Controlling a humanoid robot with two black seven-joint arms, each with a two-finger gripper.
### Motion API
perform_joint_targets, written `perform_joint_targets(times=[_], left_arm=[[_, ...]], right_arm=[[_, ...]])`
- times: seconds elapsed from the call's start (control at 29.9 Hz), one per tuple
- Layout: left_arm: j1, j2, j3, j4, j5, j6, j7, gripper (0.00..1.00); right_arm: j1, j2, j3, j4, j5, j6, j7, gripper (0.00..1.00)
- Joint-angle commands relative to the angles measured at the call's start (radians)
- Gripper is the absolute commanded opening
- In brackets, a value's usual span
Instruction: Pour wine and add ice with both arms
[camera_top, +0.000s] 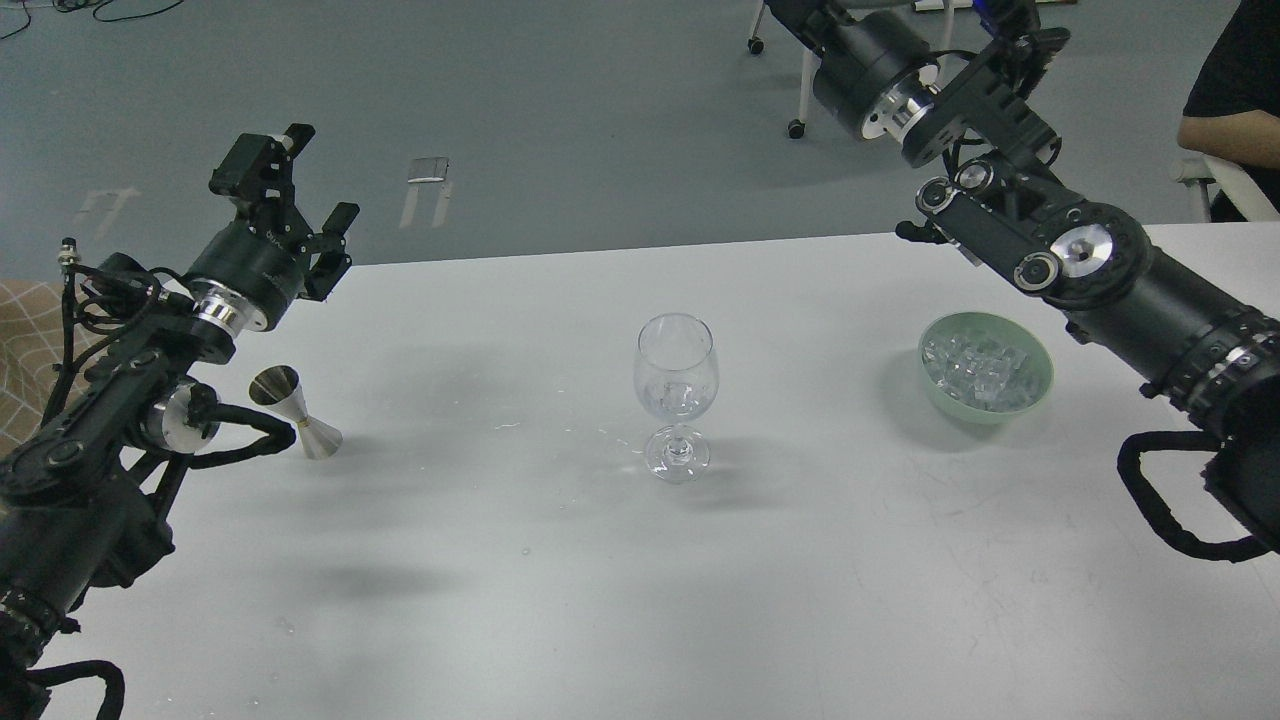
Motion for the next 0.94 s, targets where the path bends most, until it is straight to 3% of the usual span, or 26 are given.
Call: perform_joint_targets(times=[0.0,0.1,0.23,0.5,0.9], left_arm=[[-0.012,-0.001,0.005,0.004,-0.018,0.003,0.006,0.99],[-0.021,0.000,0.003,0.015,-0.021,-0.045,0.006,0.98],[-0.049,-0.003,0.000,0.097,-0.026,-0.216,0.006,0.98],[-0.073,-0.003,0.003,0.125,-0.126,-0.216,0.006,0.98],[-0.073,-0.012,-0.002,0.127,-0.133,-0.216,0.006,0.99]], right_arm=[[-0.016,0.063,0.022,-0.066,0.214,0.008,0.000,0.98],[-0.030,0.072,0.020,-0.080,0.350,0.034,0.003,0.97],[-0.085,0.071,0.040,-0.075,0.469,0.230,0.022,0.96],[-0.149,0.071,0.187,-0.072,0.500,0.450,0.053,0.99],[-0.159,0.072,0.223,-0.076,0.499,0.445,0.053,1.00]])
